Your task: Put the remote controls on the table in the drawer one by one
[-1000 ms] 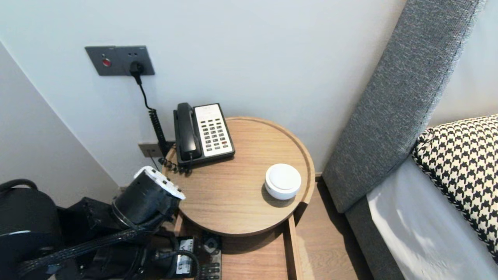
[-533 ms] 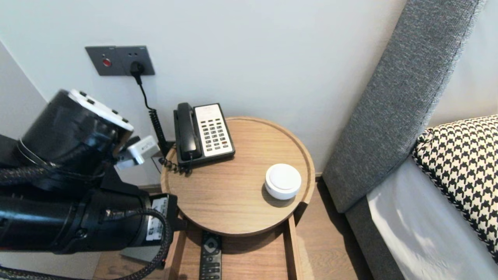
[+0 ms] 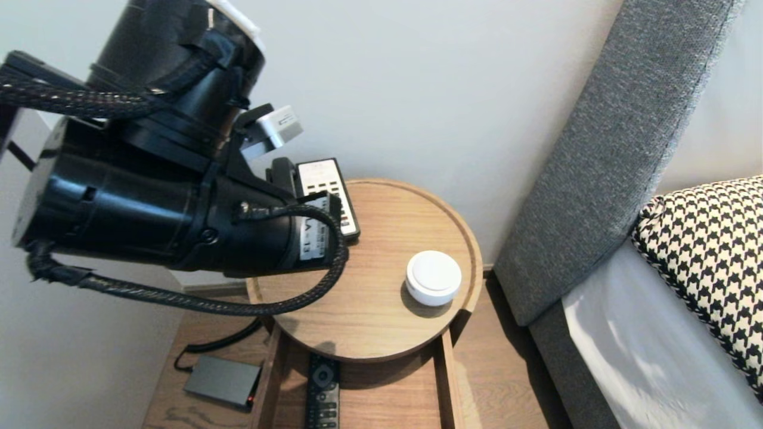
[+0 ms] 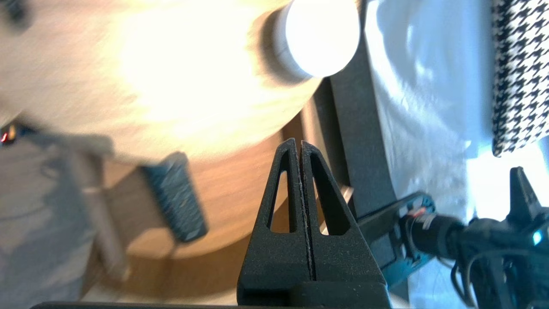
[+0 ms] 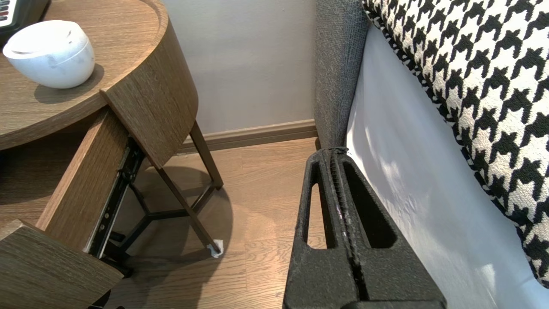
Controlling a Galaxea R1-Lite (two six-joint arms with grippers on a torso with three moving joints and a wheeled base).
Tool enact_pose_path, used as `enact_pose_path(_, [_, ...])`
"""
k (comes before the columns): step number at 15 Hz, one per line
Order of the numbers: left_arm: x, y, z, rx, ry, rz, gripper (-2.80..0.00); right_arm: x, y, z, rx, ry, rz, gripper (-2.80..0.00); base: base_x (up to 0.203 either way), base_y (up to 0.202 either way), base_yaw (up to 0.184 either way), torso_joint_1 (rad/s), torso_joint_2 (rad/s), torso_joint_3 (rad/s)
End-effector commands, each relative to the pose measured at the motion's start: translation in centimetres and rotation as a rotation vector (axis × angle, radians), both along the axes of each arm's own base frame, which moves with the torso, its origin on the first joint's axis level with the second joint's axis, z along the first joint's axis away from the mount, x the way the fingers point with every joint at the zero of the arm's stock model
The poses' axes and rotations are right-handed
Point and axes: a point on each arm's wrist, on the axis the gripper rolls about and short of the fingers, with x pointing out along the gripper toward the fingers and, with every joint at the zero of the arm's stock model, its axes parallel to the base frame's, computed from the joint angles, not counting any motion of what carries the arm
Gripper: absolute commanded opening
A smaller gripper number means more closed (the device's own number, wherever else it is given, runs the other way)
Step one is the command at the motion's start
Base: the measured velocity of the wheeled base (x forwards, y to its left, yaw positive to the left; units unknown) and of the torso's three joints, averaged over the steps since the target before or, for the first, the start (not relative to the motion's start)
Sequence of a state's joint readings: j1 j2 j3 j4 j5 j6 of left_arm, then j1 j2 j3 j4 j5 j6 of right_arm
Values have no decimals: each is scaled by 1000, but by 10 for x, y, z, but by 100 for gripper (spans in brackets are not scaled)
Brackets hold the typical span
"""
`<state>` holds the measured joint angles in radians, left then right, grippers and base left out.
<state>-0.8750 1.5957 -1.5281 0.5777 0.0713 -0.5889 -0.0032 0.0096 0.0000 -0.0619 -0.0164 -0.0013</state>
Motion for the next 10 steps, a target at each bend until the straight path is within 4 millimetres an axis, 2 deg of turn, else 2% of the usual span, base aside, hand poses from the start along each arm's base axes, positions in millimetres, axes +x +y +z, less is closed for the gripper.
enact_pose_path(1, [18, -38, -17, 45, 28, -22, -280, 2, 0, -8, 0, 28, 0, -280, 0, 0, 0, 0, 0, 0])
enact_pose_path(3, [23, -59, -22, 60, 15, -27, -280, 2, 0, -8, 0, 26, 0, -280, 0, 0, 0, 0, 0, 0])
enact_pose_path(4, [24, -65, -24, 67, 7, -24, 0, 2, 0, -8, 0, 26, 0, -280, 0, 0, 0, 0, 0, 0])
enact_pose_path(10, [28, -115, -53, 178, -63, 55, 0, 2, 0, -8, 0, 27, 0, -280, 0, 0, 0, 0, 0, 0])
